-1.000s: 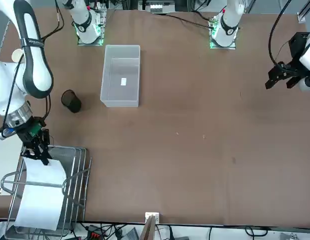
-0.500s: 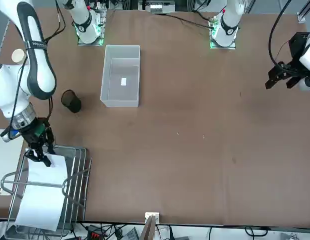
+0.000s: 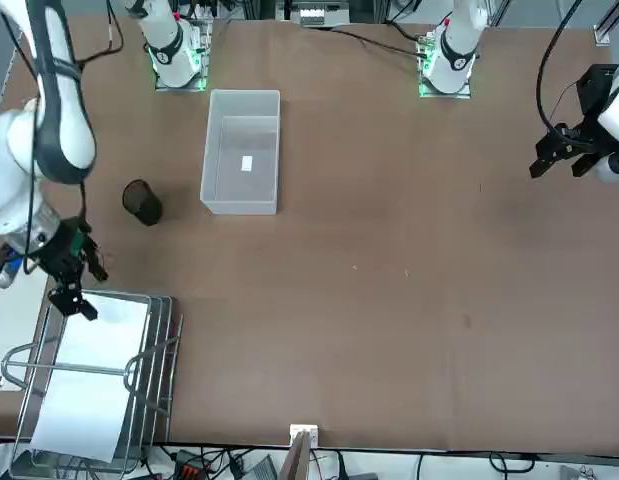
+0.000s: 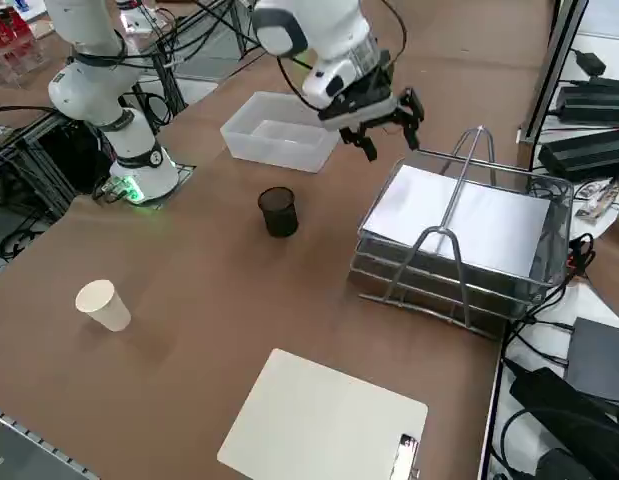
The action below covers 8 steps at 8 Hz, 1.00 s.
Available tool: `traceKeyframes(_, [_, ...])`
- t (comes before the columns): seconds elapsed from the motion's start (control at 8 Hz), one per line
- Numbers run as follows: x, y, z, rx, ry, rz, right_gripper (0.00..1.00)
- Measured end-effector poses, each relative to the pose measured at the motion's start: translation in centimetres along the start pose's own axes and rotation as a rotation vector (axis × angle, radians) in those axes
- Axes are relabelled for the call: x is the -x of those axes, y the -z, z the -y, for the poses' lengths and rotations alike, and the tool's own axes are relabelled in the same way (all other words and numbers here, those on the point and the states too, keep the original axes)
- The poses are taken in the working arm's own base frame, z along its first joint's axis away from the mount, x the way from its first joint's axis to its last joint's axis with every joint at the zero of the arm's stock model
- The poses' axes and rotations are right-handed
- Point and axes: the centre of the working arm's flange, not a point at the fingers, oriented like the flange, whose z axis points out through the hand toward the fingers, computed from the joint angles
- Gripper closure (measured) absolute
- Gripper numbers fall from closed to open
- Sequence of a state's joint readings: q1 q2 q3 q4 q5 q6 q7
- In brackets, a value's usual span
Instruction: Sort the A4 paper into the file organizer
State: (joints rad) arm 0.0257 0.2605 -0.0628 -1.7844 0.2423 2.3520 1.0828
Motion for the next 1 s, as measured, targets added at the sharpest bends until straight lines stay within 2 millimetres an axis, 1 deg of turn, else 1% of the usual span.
traceKeyframes(0.12, [0.2, 2.5, 0.2, 0.032, 0.139, 0.025, 0.0])
traceKeyframes(0.38, [0.2, 7.7, -0.2, 0.085, 0.474, 0.091, 0.0])
traceKeyframes(0.62, [-0.8, 12.0, -0.6, 0.134, 0.793, 0.151, 0.0])
traceKeyframes(0.75, [-1.1, 13.3, -0.8, 0.173, 0.918, 0.154, 0.0])
traceKeyframes(1.0, [-1.1, 14.9, -1.3, 0.257, 1.125, 0.17, 0.0])
